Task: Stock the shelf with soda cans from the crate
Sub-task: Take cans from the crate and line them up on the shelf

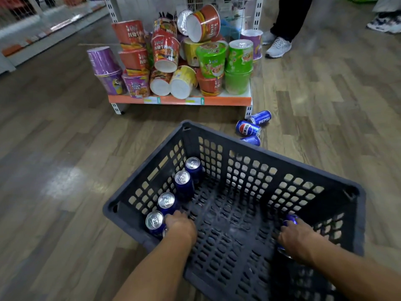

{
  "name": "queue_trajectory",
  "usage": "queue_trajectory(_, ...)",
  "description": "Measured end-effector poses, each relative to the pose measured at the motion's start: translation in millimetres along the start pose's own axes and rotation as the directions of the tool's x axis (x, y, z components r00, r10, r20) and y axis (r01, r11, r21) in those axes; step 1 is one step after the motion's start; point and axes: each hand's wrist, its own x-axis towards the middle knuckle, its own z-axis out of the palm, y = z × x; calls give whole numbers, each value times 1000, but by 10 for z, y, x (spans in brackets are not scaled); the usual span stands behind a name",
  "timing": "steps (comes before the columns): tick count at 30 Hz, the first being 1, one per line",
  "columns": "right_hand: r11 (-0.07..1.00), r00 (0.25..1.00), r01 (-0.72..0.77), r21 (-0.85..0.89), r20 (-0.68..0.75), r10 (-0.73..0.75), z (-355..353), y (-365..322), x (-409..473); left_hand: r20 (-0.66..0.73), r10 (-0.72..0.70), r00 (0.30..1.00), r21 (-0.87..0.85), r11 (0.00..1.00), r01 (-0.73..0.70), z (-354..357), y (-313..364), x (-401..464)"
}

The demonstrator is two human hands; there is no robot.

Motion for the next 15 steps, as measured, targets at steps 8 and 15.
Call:
queue_trajectory(8,998,998,23,-55,58,-19,58,-81,311,49,-34,998,73,997,30,19,-11,133)
queue_trajectory(15,999,997,45,12,64,-45,-140,-81,355,89,-58,994,213,976,38,26,17,294)
